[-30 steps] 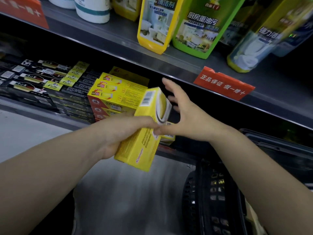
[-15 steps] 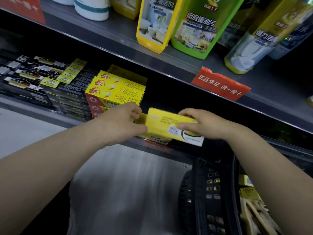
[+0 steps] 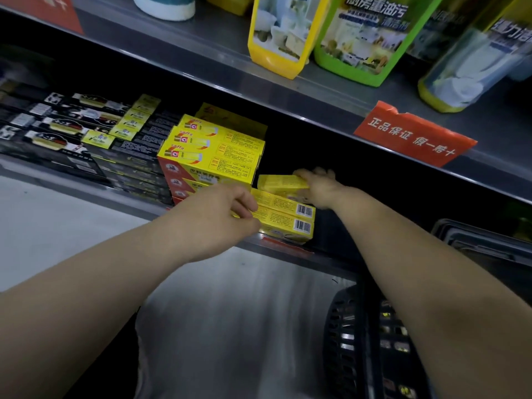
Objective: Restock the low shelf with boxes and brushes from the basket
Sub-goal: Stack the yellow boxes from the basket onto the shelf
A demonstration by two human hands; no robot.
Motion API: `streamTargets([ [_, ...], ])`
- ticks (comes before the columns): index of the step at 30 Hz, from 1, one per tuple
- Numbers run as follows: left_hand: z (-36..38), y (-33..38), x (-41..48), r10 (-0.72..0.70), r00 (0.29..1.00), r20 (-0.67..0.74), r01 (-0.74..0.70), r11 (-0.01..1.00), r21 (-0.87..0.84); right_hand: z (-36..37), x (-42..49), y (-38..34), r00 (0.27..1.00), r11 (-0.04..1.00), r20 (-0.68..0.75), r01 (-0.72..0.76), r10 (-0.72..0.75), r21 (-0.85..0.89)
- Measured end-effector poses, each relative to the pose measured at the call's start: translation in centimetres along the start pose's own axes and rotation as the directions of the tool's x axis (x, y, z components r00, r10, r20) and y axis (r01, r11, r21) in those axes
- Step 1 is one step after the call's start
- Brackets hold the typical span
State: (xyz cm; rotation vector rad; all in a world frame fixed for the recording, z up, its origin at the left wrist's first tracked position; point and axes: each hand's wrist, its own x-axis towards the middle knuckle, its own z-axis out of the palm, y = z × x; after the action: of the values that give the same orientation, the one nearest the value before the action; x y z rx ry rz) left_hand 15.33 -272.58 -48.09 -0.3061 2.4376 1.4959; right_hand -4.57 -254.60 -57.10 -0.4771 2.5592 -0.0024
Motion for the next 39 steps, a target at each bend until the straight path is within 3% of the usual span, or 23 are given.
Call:
streamTargets([
  [6,0.7,0.1,0.3,0.017,1.0,0.003,-0.017,1.0,-0.009,2.7,1.4,0.0,0.989,1.0,0.146,-0.02,0.022,-0.018],
  [14,2.5,3.3,-0.4,0.085,0.996,0.038,-0.086,0.995,0.042,-0.6,-1.9,-0.8,0.997,0.999,0.079,-0.018,0.021,-0.041],
  [19,7.4,7.9,-2.0,0.242,0.96,0.141,-0.247,0.969,0.018,-6.2,-10.1,0.1,0.989,0.956,-0.067,0.141,-0.128,0.257],
  [25,14.3,11.4,-3.8,0.47,0.841,0.267,-0.533,0.802,0.268,-5.7,-23.5,8.5,0.97,0.842,-0.217,0.205,-0.107,0.499],
  [30,17.9,12.6,-5.1,0.523,0.728,0.443,-0.659,0.712,0.243,-1.0,-30.2,18.7,0.965,0.722,-0.179,-0.015,0.191,0.692],
  [33,19.8,13.4,-5.2,0.525,0.687,0.502,-0.691,0.686,0.228,3.7,-31.3,23.8,0.894,0.613,-0.123,-0.19,0.431,0.767],
  [35,21.1,14.1,-5.2,0.525,0.67,0.524,-0.699,0.683,0.21,7.1,-30.9,26.5,0.854,0.641,-0.093,-0.309,0.513,0.702],
  [39,23.6,15.4,-5.0,0.517,0.679,0.521,-0.683,0.706,0.188,11.6,-29.2,30.0,0.851,0.78,0.038,-0.496,0.523,0.381],
])
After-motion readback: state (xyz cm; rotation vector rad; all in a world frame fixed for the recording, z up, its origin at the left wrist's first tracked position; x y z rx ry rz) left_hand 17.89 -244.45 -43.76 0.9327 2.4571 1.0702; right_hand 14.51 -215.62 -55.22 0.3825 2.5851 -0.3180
